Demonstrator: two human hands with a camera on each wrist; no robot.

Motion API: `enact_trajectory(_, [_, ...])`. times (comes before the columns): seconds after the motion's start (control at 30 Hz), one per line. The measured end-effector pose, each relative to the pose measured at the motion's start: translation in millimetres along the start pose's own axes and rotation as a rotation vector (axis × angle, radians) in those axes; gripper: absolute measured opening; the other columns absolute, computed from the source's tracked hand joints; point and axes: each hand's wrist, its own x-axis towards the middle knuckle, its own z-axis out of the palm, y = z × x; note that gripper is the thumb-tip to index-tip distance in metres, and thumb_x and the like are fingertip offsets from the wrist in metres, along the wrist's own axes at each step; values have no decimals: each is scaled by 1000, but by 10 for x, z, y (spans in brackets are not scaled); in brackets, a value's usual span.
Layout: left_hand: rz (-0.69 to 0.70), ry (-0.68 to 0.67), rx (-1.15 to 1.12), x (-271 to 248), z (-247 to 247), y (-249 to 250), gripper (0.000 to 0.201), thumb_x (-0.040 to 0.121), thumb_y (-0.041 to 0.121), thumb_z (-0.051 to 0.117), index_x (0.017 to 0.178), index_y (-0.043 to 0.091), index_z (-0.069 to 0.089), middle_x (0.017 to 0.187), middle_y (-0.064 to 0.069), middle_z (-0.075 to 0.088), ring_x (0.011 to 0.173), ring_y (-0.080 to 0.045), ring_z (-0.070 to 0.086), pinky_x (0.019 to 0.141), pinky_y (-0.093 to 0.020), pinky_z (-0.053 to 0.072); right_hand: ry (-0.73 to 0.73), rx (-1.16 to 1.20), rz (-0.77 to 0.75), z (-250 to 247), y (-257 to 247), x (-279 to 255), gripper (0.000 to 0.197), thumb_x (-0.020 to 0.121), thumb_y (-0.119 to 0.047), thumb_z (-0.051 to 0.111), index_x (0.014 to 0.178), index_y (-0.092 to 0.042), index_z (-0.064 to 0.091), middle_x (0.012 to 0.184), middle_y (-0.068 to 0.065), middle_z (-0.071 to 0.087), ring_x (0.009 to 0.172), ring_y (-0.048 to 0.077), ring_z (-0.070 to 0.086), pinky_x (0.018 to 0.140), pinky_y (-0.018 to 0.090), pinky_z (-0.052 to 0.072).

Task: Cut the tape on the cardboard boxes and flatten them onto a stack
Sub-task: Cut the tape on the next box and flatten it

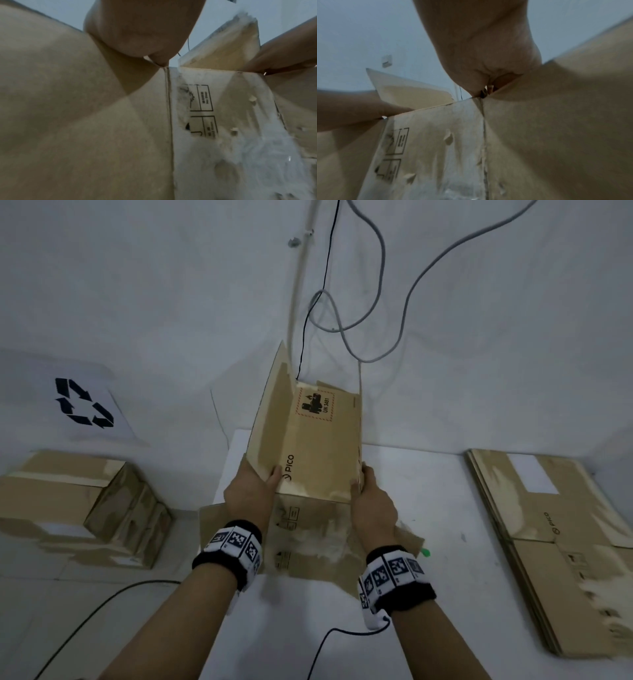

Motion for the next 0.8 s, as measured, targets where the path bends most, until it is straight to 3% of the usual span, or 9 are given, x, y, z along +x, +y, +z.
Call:
enact_trajectory(0.13, [-83,-137,-111,204,3,-115,55,87,56,59,112,7,64,110,-13,68,100,-32,62,83,-32,48,-82,86,-29,-73,-17,30,43,102,-42,35,144,-32,31,120,9,60,92,26,58,73,31,40])
enact_trajectory(0.2, [-89,-175,-142,213,3,-172,55,87,56,58,114,8,64,111,-11,67,102,-31,61,85,-32,48,-106,90,-31,-103,9,-4,43,102,-45,36,143,-32,31,115,7,61,81,19,54,70,30,40])
enact_trajectory(0.3, [-71,-167,-100,119,47,-245,57,89,56,54,121,9,59,113,-10,66,103,-33,60,86,-34,47,-86,96,-99,-112,71,-96,32,100,-49,36,130,-39,35,102,4,62,64,7,52,54,24,36])
enact_trajectory(0.4, [-66,-175,-145,70,60,-343,62,86,60,55,125,12,57,114,-7,67,102,-29,62,86,-34,50,-72,74,-136,-97,113,-166,30,98,-47,42,127,-41,34,90,0,61,59,2,52,48,18,30])
enact_trajectory(0.5, [-49,-205,-191,16,25,-453,62,84,62,54,126,17,57,114,-1,67,102,-23,63,86,-31,51,-52,77,-190,-80,128,-214,35,96,-36,50,126,-40,33,95,2,60,67,5,54,50,9,28])
enact_trajectory(0.6, [-17,-201,-259,-98,-65,-519,48,87,54,58,119,19,62,112,1,69,103,-21,64,89,-32,52,-69,99,-222,-63,123,-303,37,96,-33,51,127,-40,32,90,3,60,67,7,53,52,9,27])
enact_trajectory(0.73, [39,-173,-342,-175,-131,-494,37,90,39,63,118,16,63,108,2,68,101,-18,63,89,-29,51,-123,160,-202,-112,127,-356,40,96,-48,41,133,-39,29,87,-6,57,63,1,51,53,18,34])
enact_trajectory(0.8, [22,-147,-313,-101,-90,-470,38,90,39,63,116,12,65,102,3,66,96,-16,62,83,-24,48,-216,210,-128,-124,146,-257,43,96,-53,47,133,-45,27,102,-8,58,74,4,56,67,26,45])
